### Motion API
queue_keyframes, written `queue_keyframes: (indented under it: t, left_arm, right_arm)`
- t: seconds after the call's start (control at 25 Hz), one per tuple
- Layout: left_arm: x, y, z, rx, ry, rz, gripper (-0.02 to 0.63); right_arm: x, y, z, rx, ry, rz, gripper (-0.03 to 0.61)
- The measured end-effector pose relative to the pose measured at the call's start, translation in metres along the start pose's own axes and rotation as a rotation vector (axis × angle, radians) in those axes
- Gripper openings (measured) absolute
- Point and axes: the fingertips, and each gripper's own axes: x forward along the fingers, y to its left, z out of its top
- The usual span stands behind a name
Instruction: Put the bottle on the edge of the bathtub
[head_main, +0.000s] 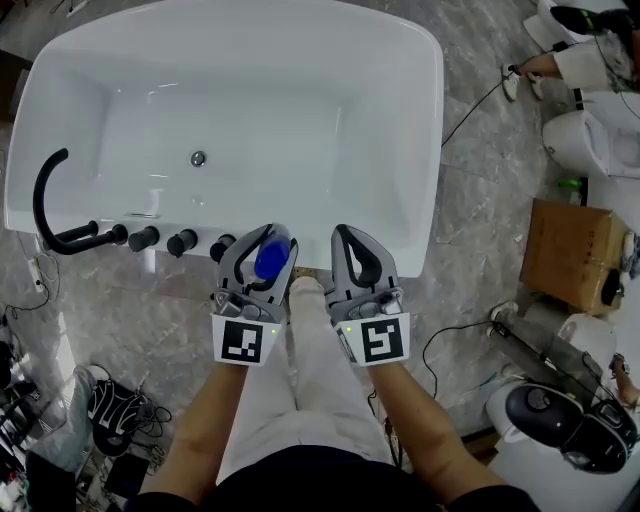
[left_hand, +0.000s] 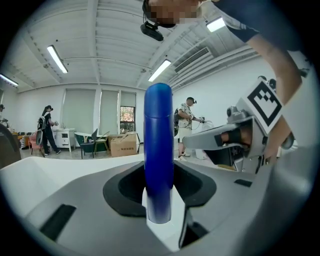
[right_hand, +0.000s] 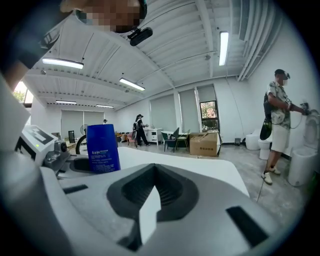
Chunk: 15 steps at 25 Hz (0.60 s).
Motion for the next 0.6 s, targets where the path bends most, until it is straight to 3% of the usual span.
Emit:
queue_keyframes:
  t: [0.6]
  left_arm:
    - [-0.006,-0.021,-0.064,0.001,0.062,-0.066,0.158]
  right_arm:
    - [0.009,0.013,-0.045,-0.016,0.078,0.055,0.0]
